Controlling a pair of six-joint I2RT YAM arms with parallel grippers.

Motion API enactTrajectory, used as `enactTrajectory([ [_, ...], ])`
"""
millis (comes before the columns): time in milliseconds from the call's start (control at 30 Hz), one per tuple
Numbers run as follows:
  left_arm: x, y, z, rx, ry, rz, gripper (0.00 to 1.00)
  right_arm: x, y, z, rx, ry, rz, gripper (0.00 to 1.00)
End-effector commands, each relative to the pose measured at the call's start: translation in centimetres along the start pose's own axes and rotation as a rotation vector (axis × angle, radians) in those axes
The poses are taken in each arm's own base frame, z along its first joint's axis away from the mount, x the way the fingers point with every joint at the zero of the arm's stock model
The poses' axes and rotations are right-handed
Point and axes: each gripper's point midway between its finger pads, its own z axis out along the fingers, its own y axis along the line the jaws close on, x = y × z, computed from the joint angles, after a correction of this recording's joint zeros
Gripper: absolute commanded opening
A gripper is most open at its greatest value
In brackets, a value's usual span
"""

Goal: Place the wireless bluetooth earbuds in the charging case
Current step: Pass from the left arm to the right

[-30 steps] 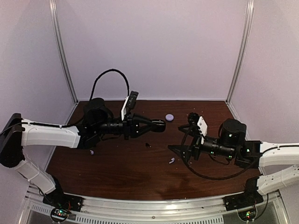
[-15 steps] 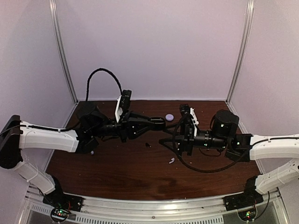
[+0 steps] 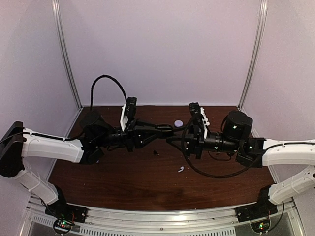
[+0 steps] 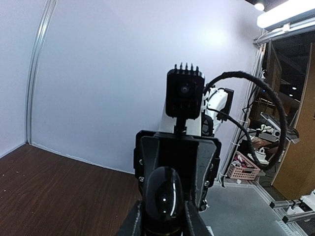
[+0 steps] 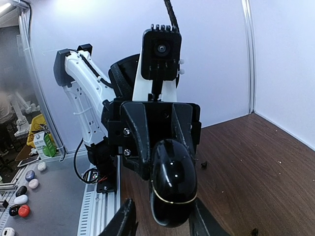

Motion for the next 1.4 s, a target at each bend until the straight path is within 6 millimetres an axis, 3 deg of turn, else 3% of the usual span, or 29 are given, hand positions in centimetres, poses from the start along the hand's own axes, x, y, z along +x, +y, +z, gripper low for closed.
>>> enactTrajectory([
  [0,-0.7,-0.4,-0.1,0.012,-0.053,0.022,0.00,-1.0,0.2,0.5,-0.025,-0.027,-0.022,0.36],
  [300,-0.5,-0.2,-0.1,0.000,-0.053,0.019,0.00,-1.2,0.6,1.0,-0.058,-0.031,-0.030,0.29],
  [800,-0.4,-0.4,0.1,-0.001,-0.062,0.015,0.00,-2.1,0.8,1.0,-0.074,-0.068,-0.034,0.29],
  [1033,-0.3,-0.1,0.0,-0.012,-0.069,0.009,0.01,-2.1,1.1,1.0,-0.089,-0.073,-0.033,0.18],
  [1133,-0.1,0.1,0.0,-0.027,-0.060,0.003,0.08,-2.1,1.1,1.0,-0.092,-0.069,-0.035,0.11],
  [1300,0.3,0.9,0.1,-0.081,-0.004,0.018,0.34,-1.4,0.9,0.8,-0.081,-0.037,-0.045,0.04],
  [1367,0.3,1.2,0.1,-0.106,0.026,0.030,0.40,-1.2,0.7,0.8,-0.072,-0.022,-0.050,0.04],
])
